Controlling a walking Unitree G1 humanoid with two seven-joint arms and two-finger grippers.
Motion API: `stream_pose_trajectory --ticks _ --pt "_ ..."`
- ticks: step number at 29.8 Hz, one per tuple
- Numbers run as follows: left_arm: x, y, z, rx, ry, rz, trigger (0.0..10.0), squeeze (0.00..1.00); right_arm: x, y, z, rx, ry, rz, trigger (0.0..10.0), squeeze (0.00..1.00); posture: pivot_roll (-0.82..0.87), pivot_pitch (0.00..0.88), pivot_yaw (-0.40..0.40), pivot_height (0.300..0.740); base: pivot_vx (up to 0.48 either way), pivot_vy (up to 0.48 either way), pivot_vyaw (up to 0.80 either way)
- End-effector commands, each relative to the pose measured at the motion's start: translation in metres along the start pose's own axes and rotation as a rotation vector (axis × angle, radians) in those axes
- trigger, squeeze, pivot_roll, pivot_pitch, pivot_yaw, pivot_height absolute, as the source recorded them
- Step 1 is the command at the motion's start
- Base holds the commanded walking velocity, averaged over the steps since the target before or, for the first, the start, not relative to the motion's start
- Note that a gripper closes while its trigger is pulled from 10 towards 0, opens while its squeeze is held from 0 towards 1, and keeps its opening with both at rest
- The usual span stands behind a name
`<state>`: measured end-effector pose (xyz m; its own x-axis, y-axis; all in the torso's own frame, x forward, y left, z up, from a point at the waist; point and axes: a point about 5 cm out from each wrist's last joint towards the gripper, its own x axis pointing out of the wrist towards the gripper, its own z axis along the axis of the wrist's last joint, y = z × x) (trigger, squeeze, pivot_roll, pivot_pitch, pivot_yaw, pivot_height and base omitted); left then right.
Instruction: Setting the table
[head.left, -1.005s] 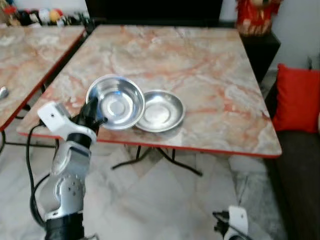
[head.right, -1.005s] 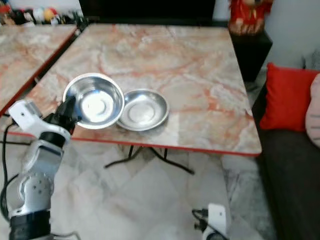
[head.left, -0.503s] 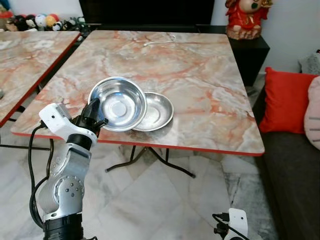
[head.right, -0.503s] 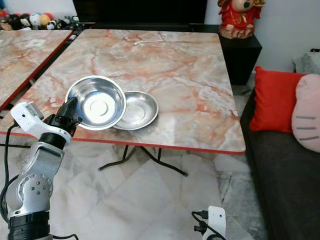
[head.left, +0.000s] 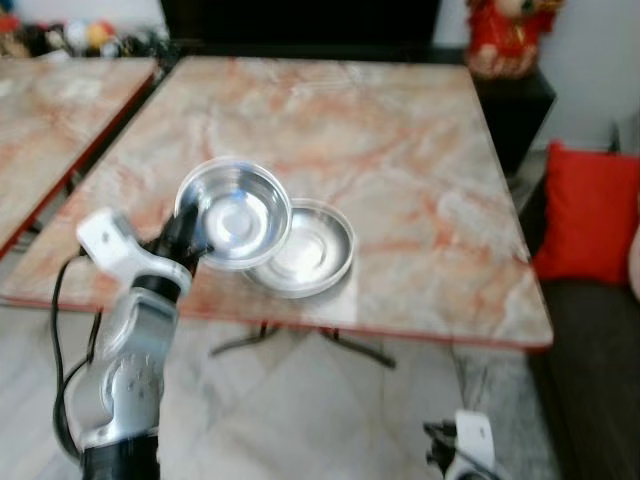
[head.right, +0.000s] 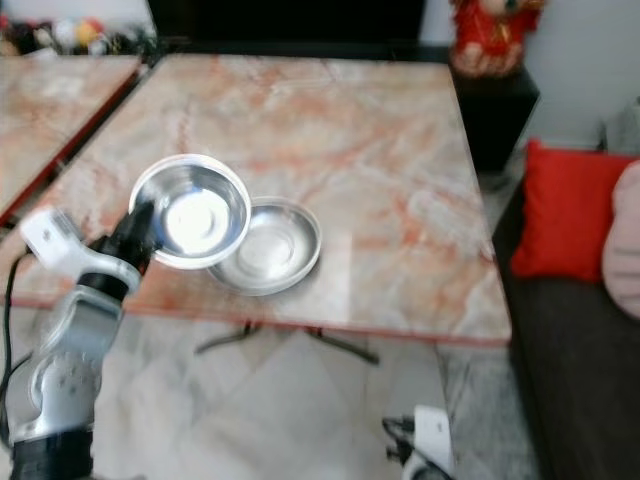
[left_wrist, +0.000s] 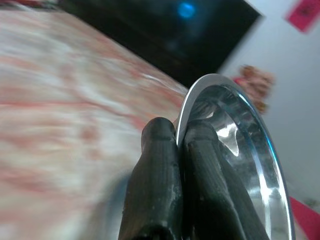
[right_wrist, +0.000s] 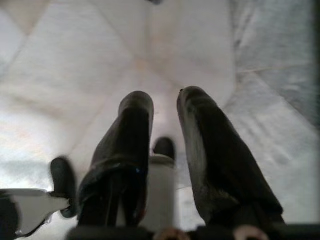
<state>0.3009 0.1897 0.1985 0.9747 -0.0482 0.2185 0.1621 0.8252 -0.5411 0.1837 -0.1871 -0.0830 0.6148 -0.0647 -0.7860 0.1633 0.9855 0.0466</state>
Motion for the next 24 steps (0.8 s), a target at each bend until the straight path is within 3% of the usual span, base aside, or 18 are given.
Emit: stream_pose_trajectory --ticks 1,11,15,20,24 --pt "-0.001 -0.011 0.004 0.026 0.014 -0.079 10.0 0.00 0.000 0.002 -0.001 0.001 0.010 0.002 10.0 0.00 0.03 0.080 0.020 0.740 0.000 0.000 0.00" --pt "-0.003 -0.020 -0.002 0.063 0.120 -0.180 10.0 0.00 0.000 0.002 0.000 0.003 0.009 0.003 10.0 0.00 0.04 0.094 0.018 0.740 0.000 0.000 0.00" --pt "-0.003 -0.014 -0.008 0.138 0.252 -0.177 10.0 0.00 0.000 0.002 0.000 0.001 0.010 0.003 10.0 0.00 0.04 0.101 0.017 0.740 0.000 0.000 0.00" --pt "0.003 0.000 -0.005 0.165 0.265 -0.061 10.0 0.00 0.001 0.002 0.000 0.002 0.010 0.003 10.0 0.00 0.04 0.107 0.017 0.740 0.000 0.000 0.00" --pt "0.009 0.010 -0.006 0.119 0.276 0.029 10.0 0.00 0.001 0.003 0.000 -0.001 0.010 0.004 10.0 0.00 0.04 0.107 0.015 0.740 0.000 0.000 0.00"
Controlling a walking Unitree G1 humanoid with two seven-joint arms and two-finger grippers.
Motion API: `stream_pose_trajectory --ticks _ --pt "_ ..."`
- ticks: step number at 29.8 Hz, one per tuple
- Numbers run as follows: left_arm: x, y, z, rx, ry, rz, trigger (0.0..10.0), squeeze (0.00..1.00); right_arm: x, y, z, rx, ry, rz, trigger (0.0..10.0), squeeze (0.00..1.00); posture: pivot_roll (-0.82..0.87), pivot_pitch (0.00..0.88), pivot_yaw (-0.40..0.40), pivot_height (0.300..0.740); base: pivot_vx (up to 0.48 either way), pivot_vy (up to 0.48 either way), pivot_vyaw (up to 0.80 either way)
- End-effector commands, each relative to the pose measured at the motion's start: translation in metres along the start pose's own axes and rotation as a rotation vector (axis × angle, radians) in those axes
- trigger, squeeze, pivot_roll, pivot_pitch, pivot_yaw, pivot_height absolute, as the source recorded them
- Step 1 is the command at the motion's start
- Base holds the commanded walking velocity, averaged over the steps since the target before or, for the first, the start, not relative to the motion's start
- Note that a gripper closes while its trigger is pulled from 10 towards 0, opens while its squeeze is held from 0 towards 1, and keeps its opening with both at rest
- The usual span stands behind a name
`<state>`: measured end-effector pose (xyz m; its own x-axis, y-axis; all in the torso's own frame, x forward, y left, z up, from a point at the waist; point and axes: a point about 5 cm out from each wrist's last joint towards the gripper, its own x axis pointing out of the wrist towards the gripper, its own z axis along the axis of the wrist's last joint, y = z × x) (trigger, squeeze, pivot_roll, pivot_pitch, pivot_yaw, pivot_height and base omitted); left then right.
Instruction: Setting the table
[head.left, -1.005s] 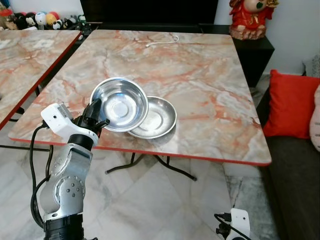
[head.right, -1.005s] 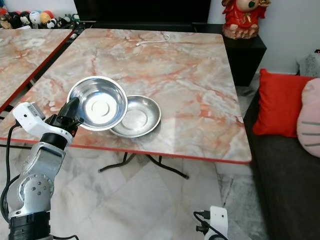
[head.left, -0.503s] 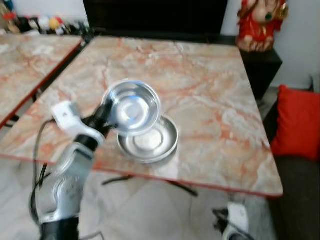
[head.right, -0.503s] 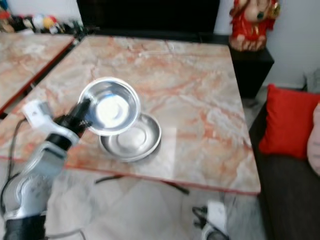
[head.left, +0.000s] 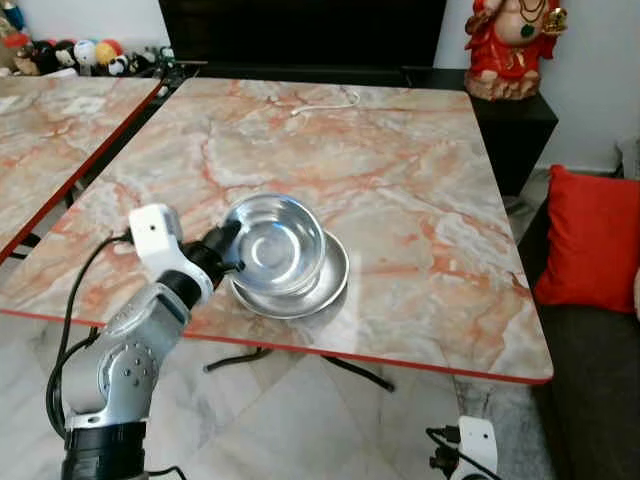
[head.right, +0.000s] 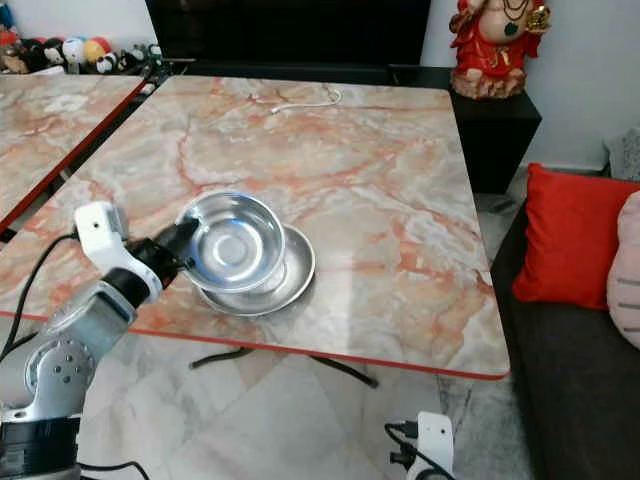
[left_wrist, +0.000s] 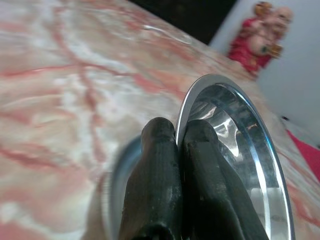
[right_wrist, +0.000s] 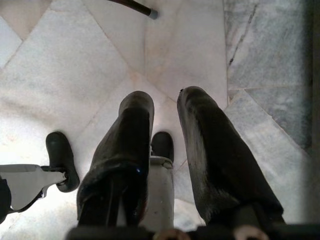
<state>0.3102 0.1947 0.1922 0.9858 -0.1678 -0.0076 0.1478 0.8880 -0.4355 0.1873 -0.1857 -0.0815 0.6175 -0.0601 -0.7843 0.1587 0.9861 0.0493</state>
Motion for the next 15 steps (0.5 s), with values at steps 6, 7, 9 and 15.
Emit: stream_pose_trajectory --ticks 6,7,9,15 --pt "0.010 -0.009 -0.021 -0.002 0.109 -0.015 10.0 0.00 0.000 0.002 -0.004 0.001 0.014 0.001 10.0 0.00 0.04 0.112 0.013 0.740 0.000 0.000 0.00" --pt "0.012 -0.010 -0.023 -0.007 0.107 -0.014 10.0 0.00 0.000 0.002 -0.004 0.001 0.014 0.001 10.0 0.00 0.04 0.112 0.013 0.740 0.000 0.000 0.00" --pt "0.016 -0.012 -0.024 -0.025 0.099 -0.008 10.0 0.00 0.000 0.002 -0.004 0.001 0.015 0.001 10.0 0.00 0.04 0.112 0.014 0.740 0.000 0.000 0.00" --pt "0.033 -0.014 -0.030 -0.051 0.089 0.022 10.0 0.00 -0.001 -0.002 -0.003 0.003 0.013 -0.004 10.0 0.00 0.03 0.114 0.015 0.740 0.000 0.000 0.00"
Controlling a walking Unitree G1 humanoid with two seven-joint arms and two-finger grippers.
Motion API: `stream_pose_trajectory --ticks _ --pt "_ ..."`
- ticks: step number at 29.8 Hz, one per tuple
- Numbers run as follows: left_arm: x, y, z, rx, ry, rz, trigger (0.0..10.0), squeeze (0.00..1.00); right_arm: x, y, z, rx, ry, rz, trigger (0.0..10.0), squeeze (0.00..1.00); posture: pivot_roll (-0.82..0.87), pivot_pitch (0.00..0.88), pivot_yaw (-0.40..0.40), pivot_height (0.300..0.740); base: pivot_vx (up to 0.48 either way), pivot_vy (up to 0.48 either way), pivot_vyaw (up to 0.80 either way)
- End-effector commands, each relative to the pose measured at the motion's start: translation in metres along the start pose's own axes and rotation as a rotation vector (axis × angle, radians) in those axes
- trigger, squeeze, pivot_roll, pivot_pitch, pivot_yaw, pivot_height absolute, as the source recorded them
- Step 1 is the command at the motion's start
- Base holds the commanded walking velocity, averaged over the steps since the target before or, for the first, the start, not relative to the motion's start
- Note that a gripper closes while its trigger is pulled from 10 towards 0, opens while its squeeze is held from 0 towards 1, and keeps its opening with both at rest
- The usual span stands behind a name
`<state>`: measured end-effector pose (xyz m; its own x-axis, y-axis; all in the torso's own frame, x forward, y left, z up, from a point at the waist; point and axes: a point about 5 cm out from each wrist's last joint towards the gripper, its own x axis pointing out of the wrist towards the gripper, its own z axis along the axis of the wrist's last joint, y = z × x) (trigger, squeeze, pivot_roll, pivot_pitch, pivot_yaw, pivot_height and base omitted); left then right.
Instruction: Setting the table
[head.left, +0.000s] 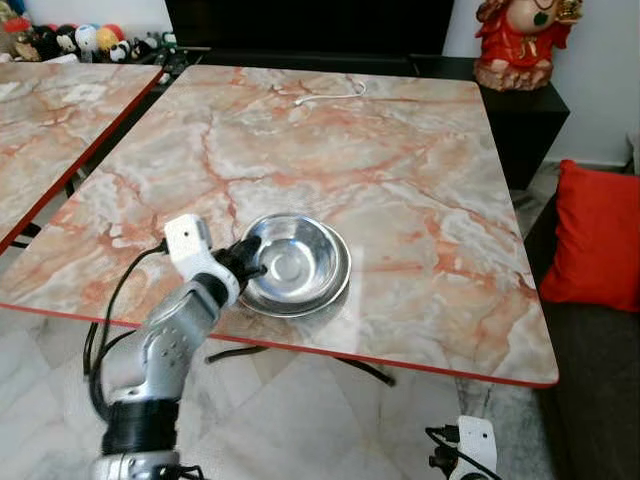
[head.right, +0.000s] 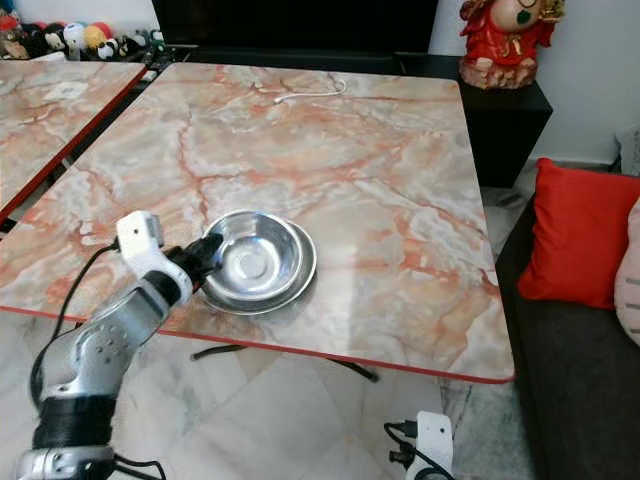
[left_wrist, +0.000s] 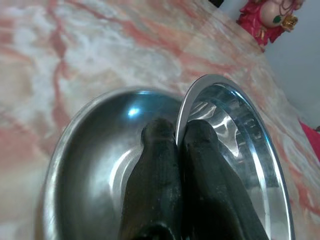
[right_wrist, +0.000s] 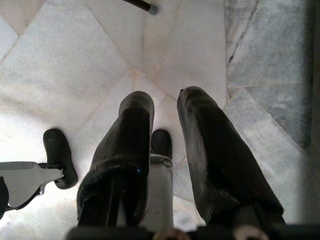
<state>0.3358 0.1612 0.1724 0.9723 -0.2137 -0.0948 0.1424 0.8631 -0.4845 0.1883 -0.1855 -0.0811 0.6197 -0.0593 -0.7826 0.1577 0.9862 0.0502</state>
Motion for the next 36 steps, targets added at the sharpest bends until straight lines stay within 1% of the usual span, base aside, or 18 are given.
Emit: stream_pose_trajectory --ticks 1,7,10,17,18,19,22,23,24,28,32,36 --pt "0.004 0.004 0.000 -0.006 -0.015 0.030 10.0 0.00 -0.001 -0.002 -0.004 0.005 0.015 -0.006 10.0 0.00 0.03 0.115 0.015 0.740 0.000 0.000 0.00" --pt "0.013 0.001 -0.003 -0.018 -0.021 0.037 10.0 0.00 -0.001 -0.003 -0.005 0.006 0.015 -0.007 10.0 0.00 0.02 0.116 0.015 0.740 0.000 0.000 0.00" --pt "0.016 0.001 -0.005 0.016 -0.020 0.054 10.0 0.00 -0.001 -0.002 -0.005 0.007 0.014 -0.006 10.0 0.00 0.03 0.116 0.014 0.740 0.000 0.000 0.00" --pt "0.018 -0.001 -0.010 0.006 -0.021 0.066 10.0 0.00 -0.001 0.000 -0.005 0.007 0.012 -0.002 10.0 0.00 0.02 0.116 0.016 0.740 0.000 0.000 0.00" --pt "0.019 -0.001 -0.011 0.007 -0.022 0.068 10.0 0.08 -0.001 0.001 -0.005 0.007 0.012 -0.002 10.0 0.00 0.02 0.117 0.016 0.740 0.000 0.000 0.00" --pt "0.019 -0.001 -0.012 0.010 -0.015 0.069 10.0 0.13 -0.001 0.001 -0.005 0.007 0.012 -0.003 10.0 0.00 0.02 0.117 0.016 0.740 0.000 0.000 0.00" --pt "0.020 -0.001 -0.013 0.012 -0.012 0.073 10.0 0.13 -0.001 0.001 -0.005 0.007 0.012 -0.003 10.0 0.00 0.02 0.118 0.016 0.740 0.000 0.000 0.00" --pt "0.020 -0.001 -0.013 0.012 -0.014 0.074 10.0 0.16 -0.001 0.001 -0.004 0.007 0.011 -0.003 10.0 0.00 0.02 0.117 0.016 0.740 0.000 0.000 0.00" --pt "0.020 -0.001 -0.013 0.010 -0.016 0.077 10.0 0.23 -0.001 0.001 -0.004 0.007 0.011 -0.003 10.0 0.00 0.02 0.118 0.016 0.740 0.000 0.000 0.00" --pt "0.020 0.000 -0.013 0.012 -0.021 0.092 10.0 0.20 -0.001 0.000 -0.005 0.006 0.011 -0.003 10.0 0.00 0.03 0.117 0.016 0.740 0.000 0.000 0.00" --pt "0.020 0.001 -0.013 0.011 -0.017 0.093 10.0 0.20 -0.001 -0.001 -0.005 0.006 0.012 -0.004 10.0 0.00 0.03 0.117 0.015 0.740 0.000 0.000 0.00" --pt "0.020 0.002 -0.011 0.025 -0.024 0.097 10.0 0.22 -0.001 -0.001 -0.006 0.005 0.013 -0.005 10.0 0.00 0.03 0.117 0.015 0.740 0.000 0.000 0.00"
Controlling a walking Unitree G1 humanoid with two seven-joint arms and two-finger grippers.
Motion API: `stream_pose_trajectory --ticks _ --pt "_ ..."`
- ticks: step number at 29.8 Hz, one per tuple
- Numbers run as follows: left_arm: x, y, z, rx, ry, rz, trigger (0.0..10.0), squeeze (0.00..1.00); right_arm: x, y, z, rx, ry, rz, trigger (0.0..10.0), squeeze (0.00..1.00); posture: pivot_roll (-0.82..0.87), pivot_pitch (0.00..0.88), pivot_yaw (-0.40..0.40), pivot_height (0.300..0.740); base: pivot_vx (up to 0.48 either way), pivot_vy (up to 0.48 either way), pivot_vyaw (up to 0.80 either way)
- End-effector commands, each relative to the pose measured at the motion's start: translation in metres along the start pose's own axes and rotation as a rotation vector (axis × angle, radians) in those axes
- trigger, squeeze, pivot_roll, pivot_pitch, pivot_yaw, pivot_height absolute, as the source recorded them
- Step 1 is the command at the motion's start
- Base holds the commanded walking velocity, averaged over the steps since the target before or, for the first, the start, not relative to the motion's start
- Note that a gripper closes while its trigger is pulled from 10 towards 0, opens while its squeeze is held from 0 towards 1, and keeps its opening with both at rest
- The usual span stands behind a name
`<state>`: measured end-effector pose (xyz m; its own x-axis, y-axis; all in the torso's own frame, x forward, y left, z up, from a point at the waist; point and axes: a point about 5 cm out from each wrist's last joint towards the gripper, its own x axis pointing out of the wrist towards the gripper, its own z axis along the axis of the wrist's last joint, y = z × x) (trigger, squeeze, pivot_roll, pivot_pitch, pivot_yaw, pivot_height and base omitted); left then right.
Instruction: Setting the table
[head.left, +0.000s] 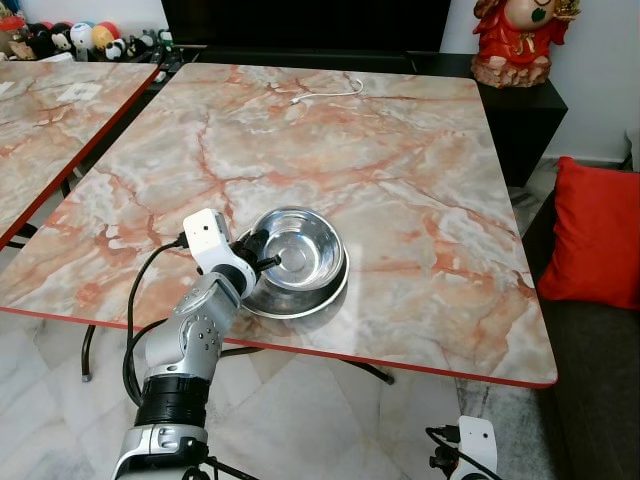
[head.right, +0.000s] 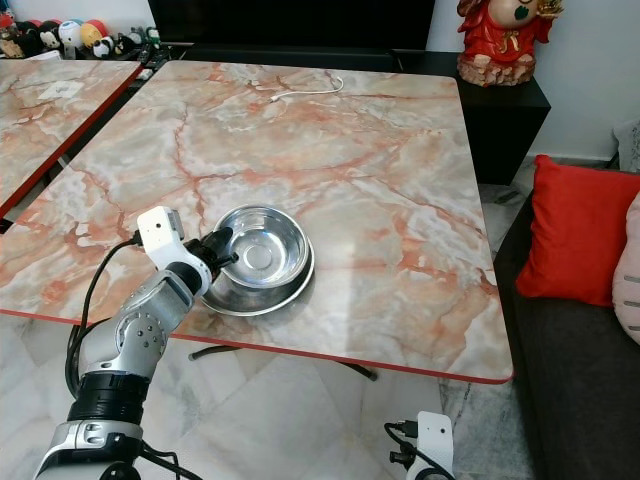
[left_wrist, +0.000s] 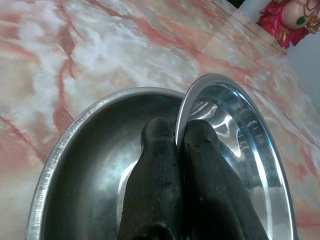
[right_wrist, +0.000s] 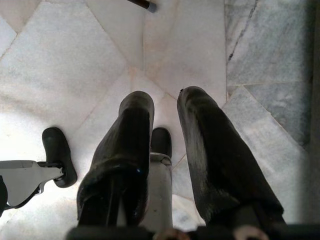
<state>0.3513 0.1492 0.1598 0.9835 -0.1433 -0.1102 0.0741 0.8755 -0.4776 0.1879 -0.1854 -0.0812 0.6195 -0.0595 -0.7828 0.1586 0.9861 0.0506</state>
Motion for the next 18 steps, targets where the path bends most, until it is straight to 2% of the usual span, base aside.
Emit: stream_pose_trajectory --ticks 1,4,9,11,17,18 --pt "0.0009 0.0040 0.0027 0.027 -0.005 0.029 10.0 0.22 -0.0013 -0.0015 -0.0056 0.004 0.013 -0.005 10.0 0.00 0.03 0.117 0.015 0.740 0.000 0.000 0.00" --pt "0.0009 0.0049 0.0038 0.031 -0.006 0.032 10.0 0.25 -0.0013 -0.0018 -0.0054 0.003 0.013 -0.005 10.0 0.00 0.03 0.117 0.015 0.740 0.000 0.000 0.00" --pt "-0.0004 0.0067 0.0044 0.033 -0.008 0.036 10.0 0.25 -0.0012 -0.0021 -0.0048 0.005 0.011 -0.006 10.0 0.00 0.03 0.116 0.016 0.740 0.000 0.000 0.00" --pt "-0.0010 0.0072 0.0037 0.033 -0.005 0.037 10.0 0.31 -0.0012 -0.0024 -0.0046 0.003 0.011 -0.006 10.0 0.00 0.03 0.117 0.014 0.740 0.000 0.000 0.00" --pt "-0.0016 0.0075 0.0026 0.036 0.005 0.036 10.0 0.30 -0.0011 -0.0023 -0.0043 0.003 0.011 -0.005 10.0 0.00 0.03 0.117 0.016 0.740 0.000 0.000 0.00" --pt "-0.0016 0.0072 0.0025 0.035 0.007 0.034 10.0 0.42 -0.0011 -0.0022 -0.0044 0.003 0.011 -0.005 10.0 0.00 0.03 0.116 0.015 0.740 0.000 0.000 0.00"
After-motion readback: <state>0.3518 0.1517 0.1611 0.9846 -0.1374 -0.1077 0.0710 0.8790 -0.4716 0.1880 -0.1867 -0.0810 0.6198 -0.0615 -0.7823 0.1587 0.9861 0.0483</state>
